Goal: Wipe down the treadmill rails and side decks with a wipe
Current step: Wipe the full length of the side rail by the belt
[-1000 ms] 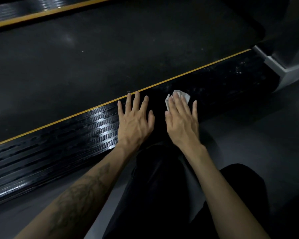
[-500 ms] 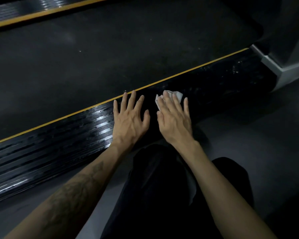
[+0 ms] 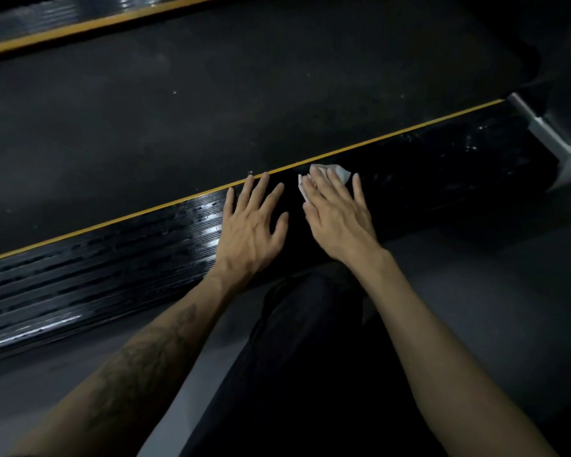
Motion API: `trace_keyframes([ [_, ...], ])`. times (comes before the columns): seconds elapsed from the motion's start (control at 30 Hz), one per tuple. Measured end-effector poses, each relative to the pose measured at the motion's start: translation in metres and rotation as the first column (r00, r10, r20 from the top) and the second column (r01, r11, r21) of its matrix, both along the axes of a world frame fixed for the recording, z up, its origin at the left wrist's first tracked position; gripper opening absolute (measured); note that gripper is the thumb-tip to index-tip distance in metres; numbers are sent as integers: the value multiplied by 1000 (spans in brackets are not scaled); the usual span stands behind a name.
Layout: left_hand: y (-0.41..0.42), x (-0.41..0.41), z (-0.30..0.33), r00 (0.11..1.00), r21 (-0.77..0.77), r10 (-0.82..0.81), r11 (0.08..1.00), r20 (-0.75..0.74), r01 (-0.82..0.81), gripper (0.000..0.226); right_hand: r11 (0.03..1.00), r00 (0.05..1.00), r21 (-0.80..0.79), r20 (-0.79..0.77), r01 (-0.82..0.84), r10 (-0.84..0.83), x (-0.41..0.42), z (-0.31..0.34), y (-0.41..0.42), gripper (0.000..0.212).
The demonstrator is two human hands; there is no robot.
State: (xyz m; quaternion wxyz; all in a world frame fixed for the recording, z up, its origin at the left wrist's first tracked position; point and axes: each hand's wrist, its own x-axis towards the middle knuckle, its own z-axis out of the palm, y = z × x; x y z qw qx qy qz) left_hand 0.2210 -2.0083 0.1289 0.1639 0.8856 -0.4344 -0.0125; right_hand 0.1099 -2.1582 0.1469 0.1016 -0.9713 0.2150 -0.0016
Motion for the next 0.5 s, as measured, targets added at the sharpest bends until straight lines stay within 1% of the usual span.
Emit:
trace_keyframes([
  [0.07, 1, -1, -1, 1000, -8, 9, 1000, 5, -9, 64, 1000, 1000, -14, -7, -10, 10, 0, -1, -10, 58],
  [0.13, 0, -1, -1, 1000, -12, 8, 1000, 7, -8, 64, 998, 999, -37, 10, 44, -44, -6, 1, -9, 59],
  [0.2, 0, -2, 0, 1000, -10, 7, 1000, 8, -6, 64, 996, 996, -14, 10, 85, -85, -9, 4, 1, 60],
  [0.23, -1, -1, -1, 1000, -11, 11, 1000, 5, -11, 64, 996, 996, 12, -13, 84, -84, -6, 7, 5, 60],
  [0.3, -1, 0, -2, 1000, -14, 16, 1000, -6, -16, 63, 998, 997, 60, -75, 34, -30, 2, 16, 7, 60],
  [0.37, -1, 0, -2, 1000, -18, 11, 1000, -7, -11, 62, 999, 996, 50, -94, -8, 13, 11, 18, 2, 59],
  [0.43, -1, -1, -2, 1000, -24, 9, 1000, -9, -9, 61, 1000, 997, 28, -83, -4, 7, 15, 15, -6, 59],
  [0.5, -2, 0, -2, 1000, -26, 7, 1000, -10, -7, 62, 999, 997, 3, -59, 53, -53, 12, 11, -7, 61],
])
